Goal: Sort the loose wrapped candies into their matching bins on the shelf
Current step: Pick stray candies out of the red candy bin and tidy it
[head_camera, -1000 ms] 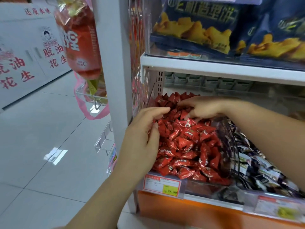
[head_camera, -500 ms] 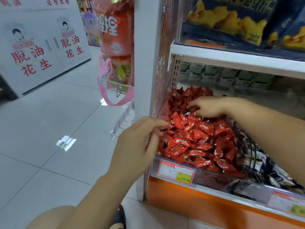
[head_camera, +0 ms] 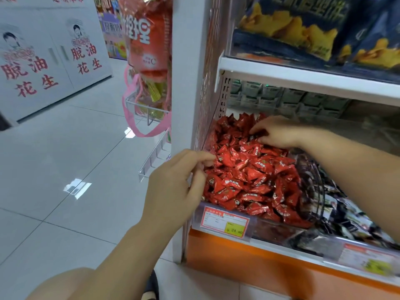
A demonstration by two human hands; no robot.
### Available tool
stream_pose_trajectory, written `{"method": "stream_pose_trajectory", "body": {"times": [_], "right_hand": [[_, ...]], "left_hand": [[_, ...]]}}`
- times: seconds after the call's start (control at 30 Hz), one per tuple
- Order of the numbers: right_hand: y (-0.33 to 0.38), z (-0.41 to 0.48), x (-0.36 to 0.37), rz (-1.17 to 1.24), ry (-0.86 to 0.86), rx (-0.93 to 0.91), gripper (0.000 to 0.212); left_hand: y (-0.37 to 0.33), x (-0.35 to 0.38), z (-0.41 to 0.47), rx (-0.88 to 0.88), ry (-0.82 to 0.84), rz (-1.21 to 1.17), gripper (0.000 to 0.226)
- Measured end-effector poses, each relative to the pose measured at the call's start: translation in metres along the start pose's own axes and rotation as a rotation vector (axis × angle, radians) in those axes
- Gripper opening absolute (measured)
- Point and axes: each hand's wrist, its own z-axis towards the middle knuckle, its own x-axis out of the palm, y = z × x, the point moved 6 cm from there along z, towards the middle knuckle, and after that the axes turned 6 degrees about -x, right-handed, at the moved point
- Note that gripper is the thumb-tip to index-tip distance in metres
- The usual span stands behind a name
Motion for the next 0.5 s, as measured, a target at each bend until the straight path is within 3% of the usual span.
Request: {"method": "stream_pose_trajectory", "body": {"times": [0.2, 0.5], "right_hand": [[0.011, 0.017, 0.012, -0.085, 0.113, -0.025, 0.041], [0.002, 0.009, 0.003, 0.017, -0.105, 0.041, 0.024]], "left_hand": [[0.0, 0.0, 0.0, 0.008, -0.013, 0.022, 0.029], [-0.006, 0.001, 0.0, 0.038, -0.031, 0.041, 0.028]]}}
